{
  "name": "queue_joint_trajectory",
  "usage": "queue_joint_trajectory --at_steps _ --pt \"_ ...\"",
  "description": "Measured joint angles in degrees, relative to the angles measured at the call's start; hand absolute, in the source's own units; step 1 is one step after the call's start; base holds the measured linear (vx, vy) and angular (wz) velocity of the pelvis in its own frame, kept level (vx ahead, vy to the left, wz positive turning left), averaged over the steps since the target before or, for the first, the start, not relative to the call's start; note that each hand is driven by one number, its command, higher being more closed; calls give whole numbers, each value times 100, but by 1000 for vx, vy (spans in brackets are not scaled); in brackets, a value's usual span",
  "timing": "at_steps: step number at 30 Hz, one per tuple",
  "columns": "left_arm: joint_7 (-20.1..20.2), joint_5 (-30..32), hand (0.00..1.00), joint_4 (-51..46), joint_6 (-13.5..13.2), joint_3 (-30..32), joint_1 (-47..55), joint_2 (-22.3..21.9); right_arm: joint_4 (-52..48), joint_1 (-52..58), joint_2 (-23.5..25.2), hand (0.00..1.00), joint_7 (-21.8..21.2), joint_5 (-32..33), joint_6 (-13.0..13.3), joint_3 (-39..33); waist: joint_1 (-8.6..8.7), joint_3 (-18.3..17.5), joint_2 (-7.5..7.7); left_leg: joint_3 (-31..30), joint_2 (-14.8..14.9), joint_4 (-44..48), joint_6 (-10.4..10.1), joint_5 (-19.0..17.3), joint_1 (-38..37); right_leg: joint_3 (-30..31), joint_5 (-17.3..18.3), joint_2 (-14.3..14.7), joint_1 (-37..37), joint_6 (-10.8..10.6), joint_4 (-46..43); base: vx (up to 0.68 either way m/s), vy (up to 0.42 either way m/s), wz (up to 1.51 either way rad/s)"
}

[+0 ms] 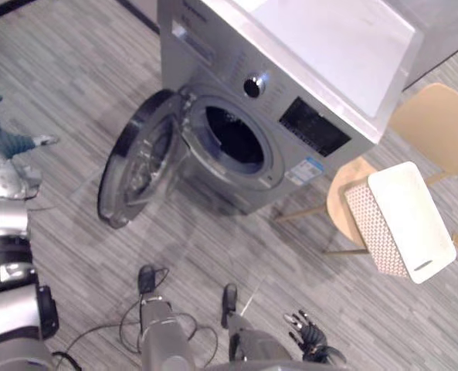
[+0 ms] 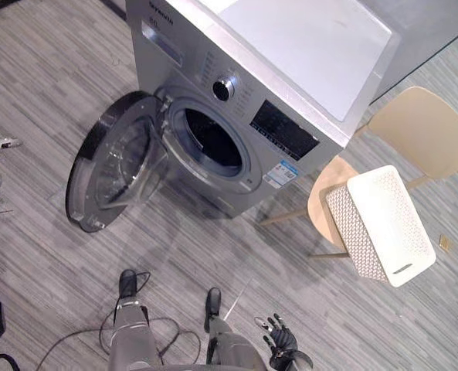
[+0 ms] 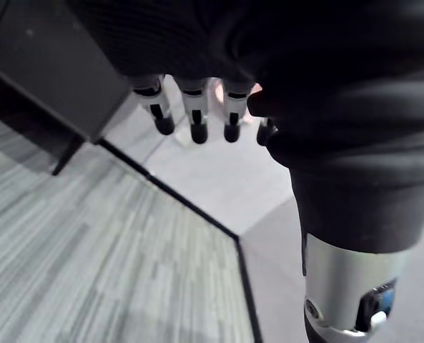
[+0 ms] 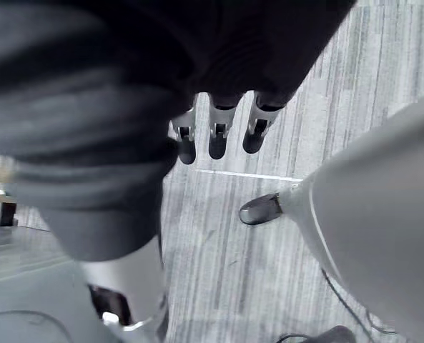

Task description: Pick up the laundry basket with both hands and put the clothes into the washing machine.

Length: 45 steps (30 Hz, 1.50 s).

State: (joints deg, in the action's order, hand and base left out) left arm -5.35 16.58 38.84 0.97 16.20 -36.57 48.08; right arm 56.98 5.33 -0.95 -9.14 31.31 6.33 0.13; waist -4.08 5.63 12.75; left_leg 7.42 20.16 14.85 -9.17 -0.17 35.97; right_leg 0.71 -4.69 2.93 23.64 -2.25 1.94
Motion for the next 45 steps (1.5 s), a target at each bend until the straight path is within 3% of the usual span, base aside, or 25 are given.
queue_joint_trajectory --at_steps 10,14,19,23,26,30,33,36,40,45 --pt "-102 793 0 -671 141 -1386 -571 -520 -16 -87 53 0 0 203 3 223 12 437 -7 -82 -16 318 -43 221 251 -61 -120 -34 64 -29 -9 50 -18 -1" --pt "166 1337 0 -954 184 -2096 -642 -686 -48 -187 -18 0 -13 259 1 220 -4 581 -195 -79 -32 306 -30 213 171 -76 -95 -57 65 -64 -201 54 6 5" --pt "602 1575 0 -884 89 -3192 -681 -980 -165 -289 -113 0 -78 256 -6 217 -1 778 -396 191 -30 232 141 92 -30 -44 -71 -126 78 -92 -411 -4 3 -7" --pt "916 1580 0 -733 -151 -3918 -731 -1107 -196 -293 -180 0 -86 256 -5 211 -2 844 -434 385 -27 233 228 -63 -56 29 71 -168 183 -107 -515 -21 -23 -8" --pt "1035 1572 0 -492 -310 -4323 -733 -1575 -232 -315 -209 0 -79 259 3 182 45 869 -473 517 9 338 241 -72 -59 155 144 -161 330 -116 -695 -28 -29 -24" --pt "1036 1569 0 30 -379 -4541 -893 -2425 -340 -328 -172 0 -27 288 3 23 310 871 -476 739 88 556 237 -116 -52 376 166 -146 476 -155 -844 4 -8 -27" --pt "1011 1563 0 225 -360 -4523 -1387 -2898 -441 -303 -166 0 55 315 3 -171 356 871 -475 860 140 670 234 -116 -59 519 163 -128 538 -176 -886 34 -8 -31" --pt "537 1524 0 186 -309 -4061 -2074 -3222 -593 -287 -157 0 139 468 13 -574 447 870 -474 995 213 850 206 -130 -99 726 136 -97 567 -215 -896 61 -6 -35" --pt "-194 1499 0 -378 -178 -3565 -2373 -3135 -791 -238 -126 0 195 624 182 -960 629 863 -487 1150 304 1029 184 -286 -229 844 119 -67 492 -242 -906 71 2 -26" --pt "-349 1511 0 -482 -149 -2973 -1686 -2943 -781 -109 -21 0 284 633 214 -1134 614 804 -550 1293 320 1023 153 -400 -564 882 150 -64 319 -283 -1009 49 -11 -11"
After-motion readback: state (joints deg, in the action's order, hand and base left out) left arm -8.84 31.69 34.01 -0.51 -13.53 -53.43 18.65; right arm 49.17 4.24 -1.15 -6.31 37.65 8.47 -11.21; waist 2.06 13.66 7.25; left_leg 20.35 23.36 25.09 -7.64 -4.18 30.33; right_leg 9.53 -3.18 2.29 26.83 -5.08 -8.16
